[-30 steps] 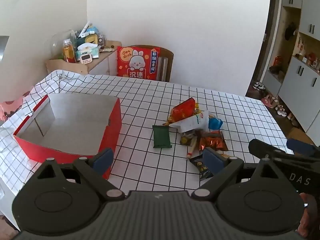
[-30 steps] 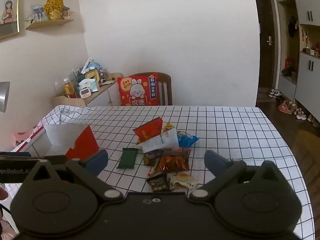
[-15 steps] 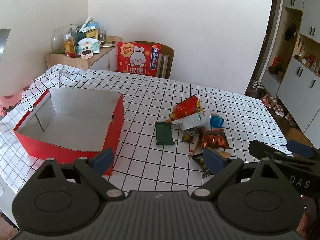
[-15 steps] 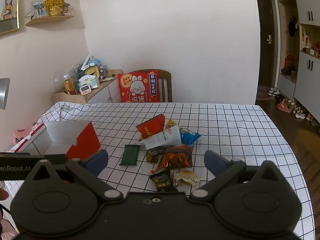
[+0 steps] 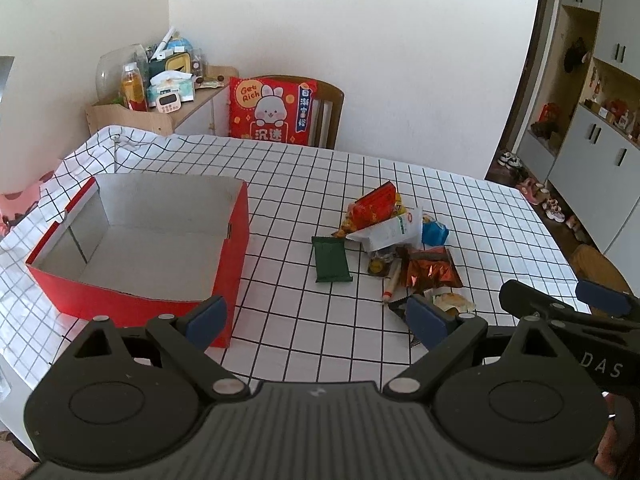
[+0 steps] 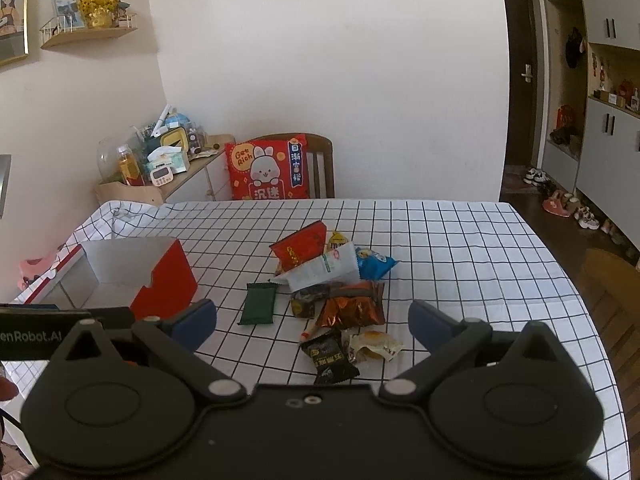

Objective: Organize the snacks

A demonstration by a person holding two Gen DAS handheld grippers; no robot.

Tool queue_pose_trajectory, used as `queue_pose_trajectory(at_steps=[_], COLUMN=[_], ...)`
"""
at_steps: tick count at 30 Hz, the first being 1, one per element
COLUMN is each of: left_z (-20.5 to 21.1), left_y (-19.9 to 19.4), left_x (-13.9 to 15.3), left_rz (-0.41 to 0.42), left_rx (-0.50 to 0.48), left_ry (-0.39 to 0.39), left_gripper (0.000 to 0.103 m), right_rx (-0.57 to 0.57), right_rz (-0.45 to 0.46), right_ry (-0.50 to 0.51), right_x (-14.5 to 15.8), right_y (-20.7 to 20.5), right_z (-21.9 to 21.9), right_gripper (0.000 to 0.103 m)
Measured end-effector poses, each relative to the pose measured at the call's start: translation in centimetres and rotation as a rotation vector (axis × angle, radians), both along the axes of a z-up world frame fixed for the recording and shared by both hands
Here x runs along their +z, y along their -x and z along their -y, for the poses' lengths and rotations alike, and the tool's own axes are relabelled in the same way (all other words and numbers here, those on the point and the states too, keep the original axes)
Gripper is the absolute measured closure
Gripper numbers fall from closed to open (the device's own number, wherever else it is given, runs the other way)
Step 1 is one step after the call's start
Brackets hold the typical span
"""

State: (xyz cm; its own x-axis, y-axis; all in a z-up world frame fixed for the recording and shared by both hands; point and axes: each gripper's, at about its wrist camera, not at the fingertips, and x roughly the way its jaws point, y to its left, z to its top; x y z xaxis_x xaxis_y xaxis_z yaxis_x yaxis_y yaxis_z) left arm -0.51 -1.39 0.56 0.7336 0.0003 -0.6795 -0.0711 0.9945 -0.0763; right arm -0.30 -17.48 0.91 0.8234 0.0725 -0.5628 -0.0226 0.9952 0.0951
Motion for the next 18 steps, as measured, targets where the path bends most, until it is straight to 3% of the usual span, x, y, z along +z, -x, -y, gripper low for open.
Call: queue_pose_trajectory(at_steps=[18], left_z=[-0.16], left_y=[-0.69], left_x=[-0.16], left_rz=[-0.015], left_rx=[-0.016], left_ry=[0.001], left_gripper=[0.006], right_rx=[-0.025], right_rz=[0.003], right_ry=[0.016], right_x=[-0.13], right_y=[-0.26], right_z=[-0.57], right_gripper=[0.001])
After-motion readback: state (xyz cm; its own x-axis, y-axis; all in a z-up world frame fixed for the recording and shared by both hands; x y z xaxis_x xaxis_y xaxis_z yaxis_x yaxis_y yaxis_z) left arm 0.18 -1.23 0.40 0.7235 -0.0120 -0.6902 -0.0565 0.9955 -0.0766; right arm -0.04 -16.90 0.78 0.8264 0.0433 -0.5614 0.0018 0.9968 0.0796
